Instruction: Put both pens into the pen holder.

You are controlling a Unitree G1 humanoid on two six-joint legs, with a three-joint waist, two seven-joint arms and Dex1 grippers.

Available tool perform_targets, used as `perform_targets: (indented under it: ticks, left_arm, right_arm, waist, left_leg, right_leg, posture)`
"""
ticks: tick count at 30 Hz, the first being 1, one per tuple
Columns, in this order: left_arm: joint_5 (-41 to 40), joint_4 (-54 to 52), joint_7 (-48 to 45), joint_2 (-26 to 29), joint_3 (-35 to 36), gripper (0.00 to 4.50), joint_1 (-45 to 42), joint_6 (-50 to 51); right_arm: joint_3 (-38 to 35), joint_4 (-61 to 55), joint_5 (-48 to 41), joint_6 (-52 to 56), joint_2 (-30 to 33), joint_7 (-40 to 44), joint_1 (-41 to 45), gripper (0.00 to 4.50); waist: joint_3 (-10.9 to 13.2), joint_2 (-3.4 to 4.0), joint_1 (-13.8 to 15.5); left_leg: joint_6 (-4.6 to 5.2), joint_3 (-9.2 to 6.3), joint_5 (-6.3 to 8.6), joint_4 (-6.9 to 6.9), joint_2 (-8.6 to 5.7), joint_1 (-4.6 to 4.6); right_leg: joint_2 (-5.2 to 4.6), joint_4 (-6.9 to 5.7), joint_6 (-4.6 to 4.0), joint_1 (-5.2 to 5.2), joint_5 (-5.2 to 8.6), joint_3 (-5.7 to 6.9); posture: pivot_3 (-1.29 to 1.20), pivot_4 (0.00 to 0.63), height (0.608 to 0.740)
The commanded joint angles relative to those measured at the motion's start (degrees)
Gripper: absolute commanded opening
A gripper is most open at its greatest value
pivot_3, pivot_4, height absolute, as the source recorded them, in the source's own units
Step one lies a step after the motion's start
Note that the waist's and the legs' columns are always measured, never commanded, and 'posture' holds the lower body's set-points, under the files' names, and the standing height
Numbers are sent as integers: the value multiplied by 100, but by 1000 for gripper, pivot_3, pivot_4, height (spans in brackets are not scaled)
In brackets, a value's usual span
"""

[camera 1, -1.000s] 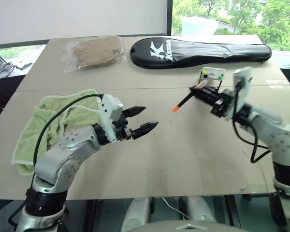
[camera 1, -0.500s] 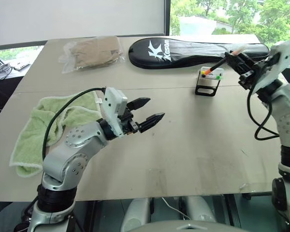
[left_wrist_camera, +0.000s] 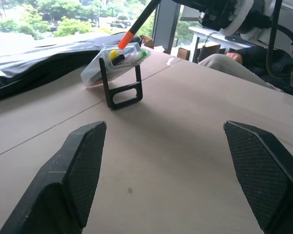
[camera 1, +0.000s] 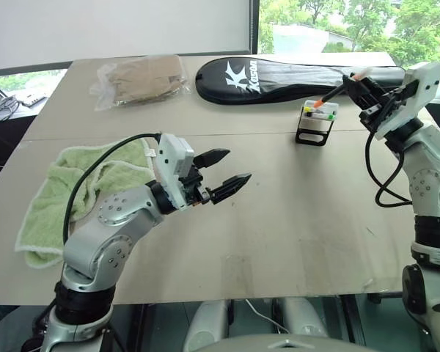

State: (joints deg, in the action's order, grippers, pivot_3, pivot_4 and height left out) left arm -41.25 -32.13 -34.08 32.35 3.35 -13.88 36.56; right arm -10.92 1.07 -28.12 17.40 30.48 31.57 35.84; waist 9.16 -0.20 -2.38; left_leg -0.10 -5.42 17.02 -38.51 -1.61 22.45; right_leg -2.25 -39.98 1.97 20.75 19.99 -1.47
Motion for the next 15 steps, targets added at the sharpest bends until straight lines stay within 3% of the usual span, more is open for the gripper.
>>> perform_targets:
  ticks: [1, 7, 10, 15]
  left_arm:
    - [100, -189, -23, 9, 44, 3981, -14, -183]
    - [284, -39, -96, 7, 24, 3981, -55, -325]
    - [389, 30, -119, -6, 8, 3981, -54, -396]
    - [660, 176, 311, -150, 151, 3981, -86, -401]
  right_arm:
    - [209, 89, 522, -513, 3, 100, -76, 128]
    - [567, 1280, 1479, -1774, -347, -100, 65, 127]
    - [680, 1775, 1763, -2294, -415, -74, 141, 1465]
    - [529, 1486, 1624, -2227, -351, 29, 62, 3739]
  waist:
    - [0, 0, -8]
    - [-2, -4, -14]
    - [-2, -3, 0]
    - [-2, -3, -6]
  left_leg:
    - [0, 1, 0, 0, 0, 0]
    - [0, 11, 0, 0, 2, -8]
    - [0, 17, 0, 0, 2, -11]
    - [0, 16, 0, 0, 2, -9]
  right_leg:
    - [0, 0, 0, 0, 0, -1]
    - [2, -4, 0, -1, 0, -3]
    - [2, -5, 0, -1, 0, -1]
    - [1, -5, 0, 0, 0, 1]
  posture:
    - [0, 150, 740]
    - [0, 150, 740]
    - [0, 150, 740]
    - [0, 150, 740]
